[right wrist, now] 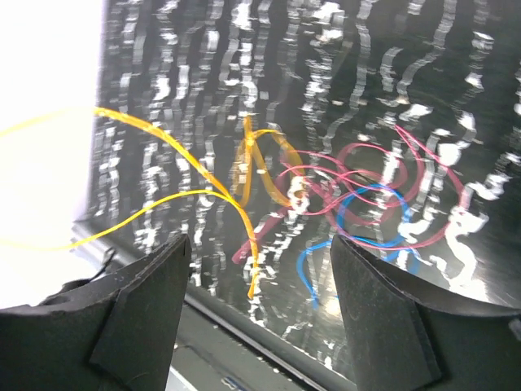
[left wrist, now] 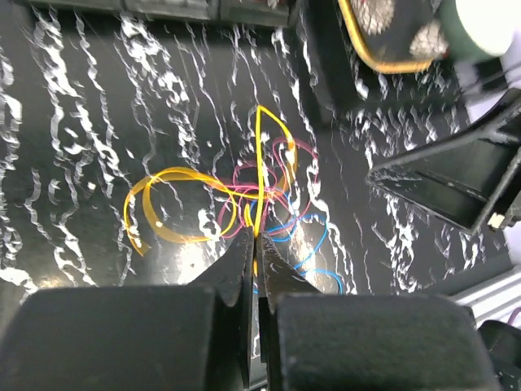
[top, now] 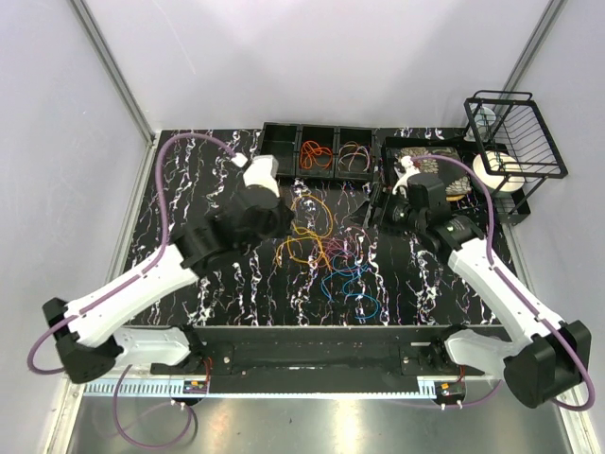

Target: Untangle the cables

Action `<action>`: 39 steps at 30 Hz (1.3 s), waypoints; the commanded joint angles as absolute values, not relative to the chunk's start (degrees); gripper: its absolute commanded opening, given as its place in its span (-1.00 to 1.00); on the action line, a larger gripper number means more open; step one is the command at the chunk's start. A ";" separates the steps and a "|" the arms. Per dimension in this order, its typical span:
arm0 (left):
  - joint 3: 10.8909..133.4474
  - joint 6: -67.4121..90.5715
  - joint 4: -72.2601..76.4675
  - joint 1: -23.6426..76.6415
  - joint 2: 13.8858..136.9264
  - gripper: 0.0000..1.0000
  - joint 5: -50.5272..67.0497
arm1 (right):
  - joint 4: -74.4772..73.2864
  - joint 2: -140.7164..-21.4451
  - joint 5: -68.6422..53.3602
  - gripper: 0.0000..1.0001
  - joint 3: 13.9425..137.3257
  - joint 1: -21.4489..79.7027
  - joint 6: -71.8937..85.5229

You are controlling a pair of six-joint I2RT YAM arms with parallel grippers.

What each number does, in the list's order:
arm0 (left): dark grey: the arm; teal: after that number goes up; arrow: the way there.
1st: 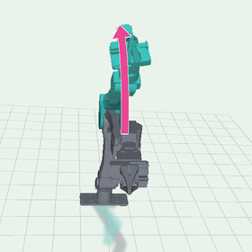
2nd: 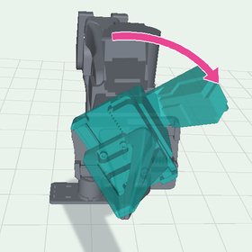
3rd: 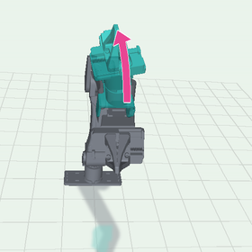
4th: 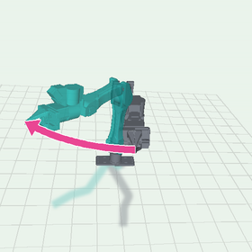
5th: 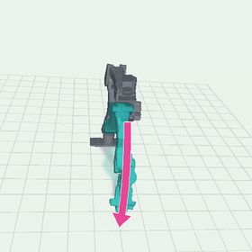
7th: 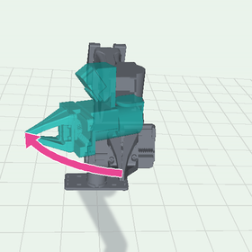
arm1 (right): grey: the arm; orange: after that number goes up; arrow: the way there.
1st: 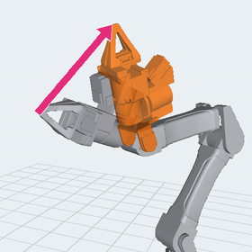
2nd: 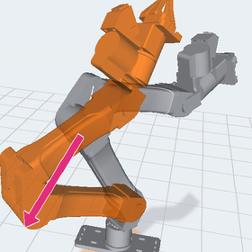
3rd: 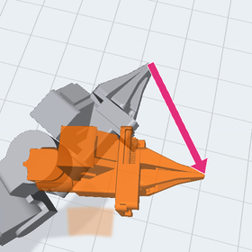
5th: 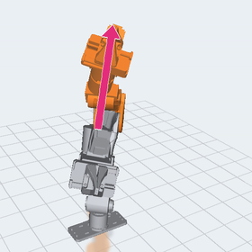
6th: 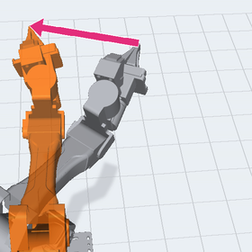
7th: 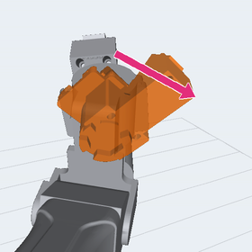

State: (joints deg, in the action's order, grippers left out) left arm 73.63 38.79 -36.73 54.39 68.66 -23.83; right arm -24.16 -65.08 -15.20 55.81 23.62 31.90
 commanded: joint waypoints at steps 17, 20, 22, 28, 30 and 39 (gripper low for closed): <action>63.98 37.18 -36.65 54.49 71.01 -1.00 -25.40 | -13.01 -68.29 -29.53 0.50 52.03 25.13 34.37; 64.60 37.09 -36.91 54.58 72.33 -1.00 -25.66 | -12.66 -70.40 -28.30 0.48 52.12 26.63 33.58; 64.16 37.53 -36.65 54.49 72.86 -1.00 -25.93 | -12.74 -71.98 -25.95 0.48 51.86 27.68 32.44; 61.88 38.23 -35.95 53.97 75.67 -1.00 -26.72 | -10.02 -78.74 -22.77 0.31 50.54 30.76 31.82; 61.26 38.15 -35.42 53.70 76.11 -1.00 -26.37 | -8.62 -81.37 -21.98 0.23 50.28 31.64 31.90; 58.71 37.62 -33.05 51.59 76.38 -1.00 -24.17 | -4.40 -89.03 -20.74 0.11 49.92 34.63 32.08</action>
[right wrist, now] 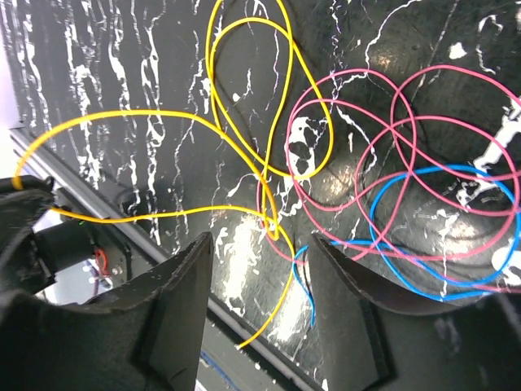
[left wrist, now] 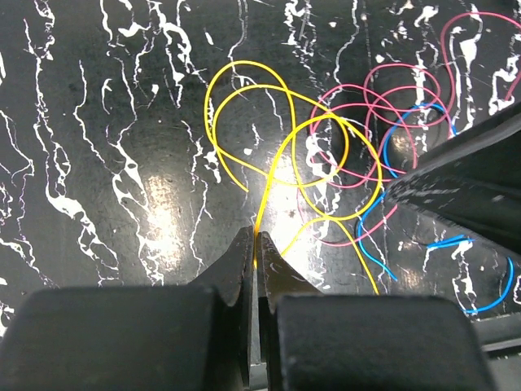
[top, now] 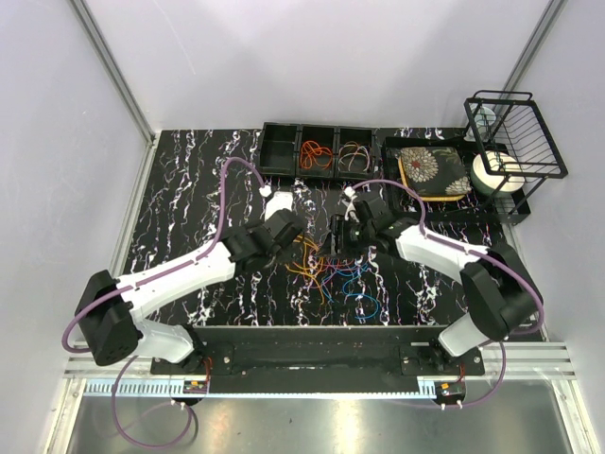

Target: Untangle the cables

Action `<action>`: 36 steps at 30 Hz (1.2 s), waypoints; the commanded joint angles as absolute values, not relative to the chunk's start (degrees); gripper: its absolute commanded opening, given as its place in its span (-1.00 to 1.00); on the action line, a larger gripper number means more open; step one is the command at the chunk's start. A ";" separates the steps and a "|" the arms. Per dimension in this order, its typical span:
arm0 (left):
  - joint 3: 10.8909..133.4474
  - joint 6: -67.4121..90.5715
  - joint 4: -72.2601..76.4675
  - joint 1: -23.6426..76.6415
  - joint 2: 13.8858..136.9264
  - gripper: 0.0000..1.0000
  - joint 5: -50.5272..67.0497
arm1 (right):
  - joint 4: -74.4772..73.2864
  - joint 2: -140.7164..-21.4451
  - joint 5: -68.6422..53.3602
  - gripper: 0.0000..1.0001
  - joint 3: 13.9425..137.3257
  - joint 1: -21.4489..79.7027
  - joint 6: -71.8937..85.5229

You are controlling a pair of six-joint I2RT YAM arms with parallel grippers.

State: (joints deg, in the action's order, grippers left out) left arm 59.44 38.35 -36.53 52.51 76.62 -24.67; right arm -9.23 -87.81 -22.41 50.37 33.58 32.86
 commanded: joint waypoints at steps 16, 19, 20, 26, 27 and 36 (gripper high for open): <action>56.43 37.62 -32.17 50.18 74.62 -1.00 -23.38 | -1.58 -94.22 -21.71 -0.77 52.38 36.12 32.08; 56.95 36.48 -32.17 50.10 74.09 -0.77 -22.24 | -4.38 -91.24 -20.39 -1.00 55.45 36.12 31.47; 57.13 36.04 -32.43 50.18 73.92 -0.41 -21.98 | -6.74 -89.40 -20.04 -1.00 56.68 36.21 30.77; 59.23 36.04 -37.16 50.19 67.77 0.39 -23.73 | -18.70 -82.27 -16.97 -1.00 72.40 36.12 26.99; 59.76 35.95 -38.13 50.10 66.20 0.43 -24.69 | -20.03 -81.66 -16.18 -1.00 77.47 36.21 26.55; 66.53 34.90 -46.93 50.18 55.39 0.43 -29.53 | -26.45 -77.08 -14.68 -1.00 98.25 36.12 26.80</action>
